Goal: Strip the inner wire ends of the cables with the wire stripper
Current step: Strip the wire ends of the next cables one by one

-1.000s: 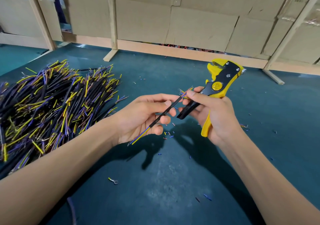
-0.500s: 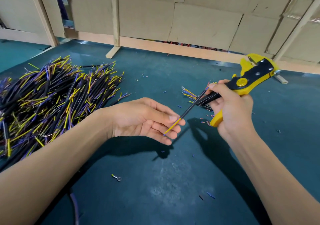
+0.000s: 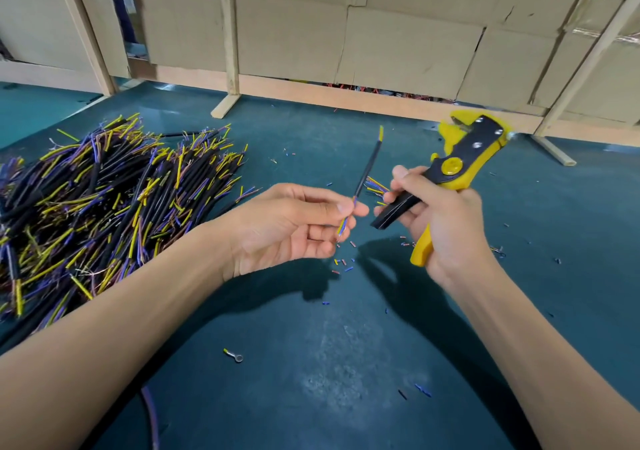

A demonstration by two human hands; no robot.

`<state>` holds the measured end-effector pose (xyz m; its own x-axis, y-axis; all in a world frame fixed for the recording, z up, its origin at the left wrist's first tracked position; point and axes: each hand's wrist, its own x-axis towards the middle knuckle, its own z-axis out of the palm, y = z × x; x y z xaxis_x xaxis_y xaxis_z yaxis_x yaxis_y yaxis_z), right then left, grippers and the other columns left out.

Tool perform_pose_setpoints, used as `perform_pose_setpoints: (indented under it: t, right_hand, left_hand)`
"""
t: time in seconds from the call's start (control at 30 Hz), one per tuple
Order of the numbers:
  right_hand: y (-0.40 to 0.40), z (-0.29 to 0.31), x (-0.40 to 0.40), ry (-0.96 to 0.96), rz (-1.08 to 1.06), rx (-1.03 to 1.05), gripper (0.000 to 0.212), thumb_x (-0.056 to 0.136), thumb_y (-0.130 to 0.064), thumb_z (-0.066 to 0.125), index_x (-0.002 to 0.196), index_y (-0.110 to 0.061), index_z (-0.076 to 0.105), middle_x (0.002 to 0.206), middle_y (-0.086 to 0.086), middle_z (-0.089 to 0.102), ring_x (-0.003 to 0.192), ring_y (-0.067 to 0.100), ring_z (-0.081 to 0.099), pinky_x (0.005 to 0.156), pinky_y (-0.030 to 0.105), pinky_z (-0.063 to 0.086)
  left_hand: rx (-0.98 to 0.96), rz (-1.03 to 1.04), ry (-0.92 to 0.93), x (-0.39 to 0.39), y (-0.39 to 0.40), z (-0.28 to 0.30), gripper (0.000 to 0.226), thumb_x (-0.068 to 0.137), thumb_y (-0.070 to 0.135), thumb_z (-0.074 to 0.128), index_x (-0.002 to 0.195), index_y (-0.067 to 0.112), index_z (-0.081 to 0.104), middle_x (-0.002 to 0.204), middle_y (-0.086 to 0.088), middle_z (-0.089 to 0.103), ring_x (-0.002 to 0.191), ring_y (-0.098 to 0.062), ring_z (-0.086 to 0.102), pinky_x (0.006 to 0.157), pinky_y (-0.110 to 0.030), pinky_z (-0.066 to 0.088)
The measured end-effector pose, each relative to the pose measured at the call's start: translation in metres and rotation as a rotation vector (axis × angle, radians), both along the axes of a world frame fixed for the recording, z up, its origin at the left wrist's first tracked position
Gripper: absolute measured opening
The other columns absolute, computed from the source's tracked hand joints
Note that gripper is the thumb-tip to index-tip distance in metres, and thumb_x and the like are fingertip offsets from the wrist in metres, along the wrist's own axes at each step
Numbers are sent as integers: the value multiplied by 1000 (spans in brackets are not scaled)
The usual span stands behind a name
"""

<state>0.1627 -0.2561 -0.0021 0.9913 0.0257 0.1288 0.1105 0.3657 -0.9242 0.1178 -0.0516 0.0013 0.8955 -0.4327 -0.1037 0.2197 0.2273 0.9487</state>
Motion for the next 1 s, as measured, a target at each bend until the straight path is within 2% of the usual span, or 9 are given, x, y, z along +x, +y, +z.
perform_pose_setpoints:
  t: [0.1,0.2,0.37,0.47,0.57,0.73,0.9,1.0]
  right_hand:
    - [7,-2,-8,40,261,-72,11,80,-10,78,78,-8,68,76,13,64,68,28,63,67,45,59]
    - [16,-6,-17,56,396,-155,16,76,-9,80,84,-6,66,76,14,64,67,28,64,69,48,59]
    - [27,-9,-27,16,367,-155,18,72,-4,80,82,-8,65,72,9,66,64,29,66,67,47,60]
    - [25,-8,-26,34,352,-124,20,72,-4,80,85,-6,64,77,14,65,67,30,66,68,47,60]
    - [22,-6,-23,44,343,-129,23,75,-2,82,88,-4,63,77,15,66,68,29,66,70,47,60]
    - [21,-8,-20,51,272,-126,12,87,6,70,91,-2,62,74,14,66,68,27,66,69,46,59]
    - [21,-7,-18,50,237,-69,15,86,10,69,89,-2,61,75,15,64,68,30,64,72,51,61]
    - [20,-6,-17,54,203,-35,17,84,11,69,86,-3,62,77,16,63,68,30,64,68,46,61]
  left_hand:
    - [-55,137,-30,4,0,0,26,86,15,69,110,6,75,85,-5,70,72,-13,66,64,-24,53]
    - [-45,228,-67,4,2,0,30,83,17,71,111,10,76,88,-6,73,76,-17,69,65,-24,55]
    - [-27,276,-101,5,2,0,35,82,20,72,115,9,74,92,-14,73,73,-26,66,75,-36,48]
    - [-7,287,-114,5,3,0,33,82,20,73,113,11,75,90,-13,71,75,-21,65,65,-27,49]
    - [33,294,-120,6,2,-3,25,86,18,72,110,13,77,88,-10,68,70,-13,63,61,-23,47]
    - [63,268,-120,6,0,-6,23,87,16,74,109,11,77,81,-4,70,66,-11,61,61,-23,46]
    - [83,291,-114,7,1,-5,18,87,11,73,104,8,78,74,-4,63,61,-13,56,59,-26,43]
    - [76,295,-108,7,-1,-4,18,86,7,71,102,5,77,72,-5,58,59,-14,50,57,-25,42]
